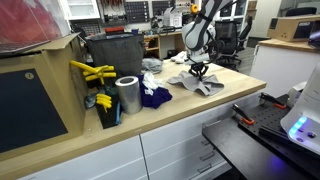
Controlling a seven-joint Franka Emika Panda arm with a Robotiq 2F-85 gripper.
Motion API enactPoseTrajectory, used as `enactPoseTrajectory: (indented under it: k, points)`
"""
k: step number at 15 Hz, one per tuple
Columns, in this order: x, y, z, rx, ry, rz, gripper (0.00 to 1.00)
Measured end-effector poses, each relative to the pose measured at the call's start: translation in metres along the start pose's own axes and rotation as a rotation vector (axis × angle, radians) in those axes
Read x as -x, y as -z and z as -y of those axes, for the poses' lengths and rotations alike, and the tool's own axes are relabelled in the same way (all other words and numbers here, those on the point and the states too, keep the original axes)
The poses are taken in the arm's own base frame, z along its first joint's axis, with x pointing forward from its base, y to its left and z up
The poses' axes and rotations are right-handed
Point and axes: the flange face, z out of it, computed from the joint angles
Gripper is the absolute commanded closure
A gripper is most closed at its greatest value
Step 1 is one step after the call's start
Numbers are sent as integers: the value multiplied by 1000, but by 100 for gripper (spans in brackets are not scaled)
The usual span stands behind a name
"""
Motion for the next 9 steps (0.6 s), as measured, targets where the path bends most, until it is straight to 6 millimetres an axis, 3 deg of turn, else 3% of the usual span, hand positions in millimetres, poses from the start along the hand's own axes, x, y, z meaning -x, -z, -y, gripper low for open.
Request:
enactPoseTrajectory:
  k: [9]
  points:
    - [0,0,-3,-28,-10,43,100]
